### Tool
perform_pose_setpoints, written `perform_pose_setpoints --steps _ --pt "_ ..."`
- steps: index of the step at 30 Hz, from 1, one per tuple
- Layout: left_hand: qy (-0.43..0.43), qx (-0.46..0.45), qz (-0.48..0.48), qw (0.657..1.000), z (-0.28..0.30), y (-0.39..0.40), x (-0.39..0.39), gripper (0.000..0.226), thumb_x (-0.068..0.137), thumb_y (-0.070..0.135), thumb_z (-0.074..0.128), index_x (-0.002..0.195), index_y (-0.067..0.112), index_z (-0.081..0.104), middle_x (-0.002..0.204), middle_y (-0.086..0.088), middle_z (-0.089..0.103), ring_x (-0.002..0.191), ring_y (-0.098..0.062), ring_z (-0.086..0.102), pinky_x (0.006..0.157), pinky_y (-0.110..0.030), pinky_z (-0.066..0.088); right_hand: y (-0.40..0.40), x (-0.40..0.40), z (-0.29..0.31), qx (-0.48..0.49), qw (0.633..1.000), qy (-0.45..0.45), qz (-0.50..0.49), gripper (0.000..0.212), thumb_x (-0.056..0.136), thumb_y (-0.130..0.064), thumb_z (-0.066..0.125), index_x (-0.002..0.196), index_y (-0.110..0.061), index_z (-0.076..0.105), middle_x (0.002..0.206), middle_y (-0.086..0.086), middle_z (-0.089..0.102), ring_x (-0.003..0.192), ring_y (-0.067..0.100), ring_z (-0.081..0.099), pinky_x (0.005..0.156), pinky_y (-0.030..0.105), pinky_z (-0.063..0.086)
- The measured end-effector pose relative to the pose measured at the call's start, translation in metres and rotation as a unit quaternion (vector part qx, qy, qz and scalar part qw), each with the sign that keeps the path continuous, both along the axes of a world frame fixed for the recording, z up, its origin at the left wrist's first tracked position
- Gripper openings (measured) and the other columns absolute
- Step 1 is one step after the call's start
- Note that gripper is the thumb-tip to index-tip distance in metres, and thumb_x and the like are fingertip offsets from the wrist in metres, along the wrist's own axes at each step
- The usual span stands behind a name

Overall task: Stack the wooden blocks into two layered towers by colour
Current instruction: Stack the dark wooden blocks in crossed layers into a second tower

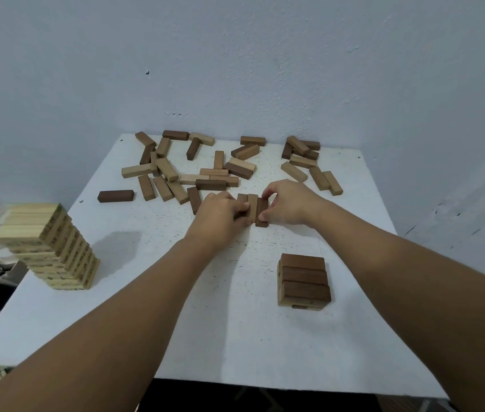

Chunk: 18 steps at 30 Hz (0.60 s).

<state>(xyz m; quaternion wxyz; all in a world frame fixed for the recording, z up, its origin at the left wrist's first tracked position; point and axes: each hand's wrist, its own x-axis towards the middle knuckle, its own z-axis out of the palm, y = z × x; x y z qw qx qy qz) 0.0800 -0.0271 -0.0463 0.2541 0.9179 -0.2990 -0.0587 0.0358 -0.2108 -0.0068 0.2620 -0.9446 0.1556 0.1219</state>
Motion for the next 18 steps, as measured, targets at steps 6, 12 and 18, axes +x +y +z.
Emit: perform_pose_setpoints --steps 6,12,18 --pt "0.037 0.013 -0.022 0.999 0.018 0.025 -0.010 0.040 0.089 0.029 0.080 0.127 0.029 0.072 0.104 -0.001 0.064 0.093 -0.020 0.060 0.069 -0.024 0.041 0.015 -0.009 0.002 -0.023 0.998 0.027 0.055 0.073 0.084 -0.049 0.080 0.148 -0.034 0.048 0.122 -0.010 0.061 0.124 0.020 0.054 0.109 0.053 0.038" --pt "0.136 0.071 -0.049 0.987 0.035 0.019 0.014 0.113 0.072 0.031 0.095 0.162 0.036 0.026 0.115 0.007 0.061 0.104 -0.016 0.061 0.092 -0.031 0.050 0.011 -0.015 0.002 0.029 0.996 0.036 0.075 0.066 0.086 -0.045 0.079 0.145 -0.024 0.056 0.102 -0.011 0.064 0.100 0.013 0.061 0.088 0.033 0.047" --pt "0.141 0.161 -0.095 0.972 0.048 0.006 0.028 0.090 0.073 0.032 0.094 0.152 0.033 0.049 0.116 0.005 0.056 0.106 -0.017 0.054 0.087 -0.029 0.042 0.010 -0.016 -0.001 0.061 0.994 0.037 0.081 0.097 0.067 -0.043 0.095 0.150 -0.025 0.048 0.100 -0.010 0.060 0.097 0.012 0.058 0.076 0.026 0.040"
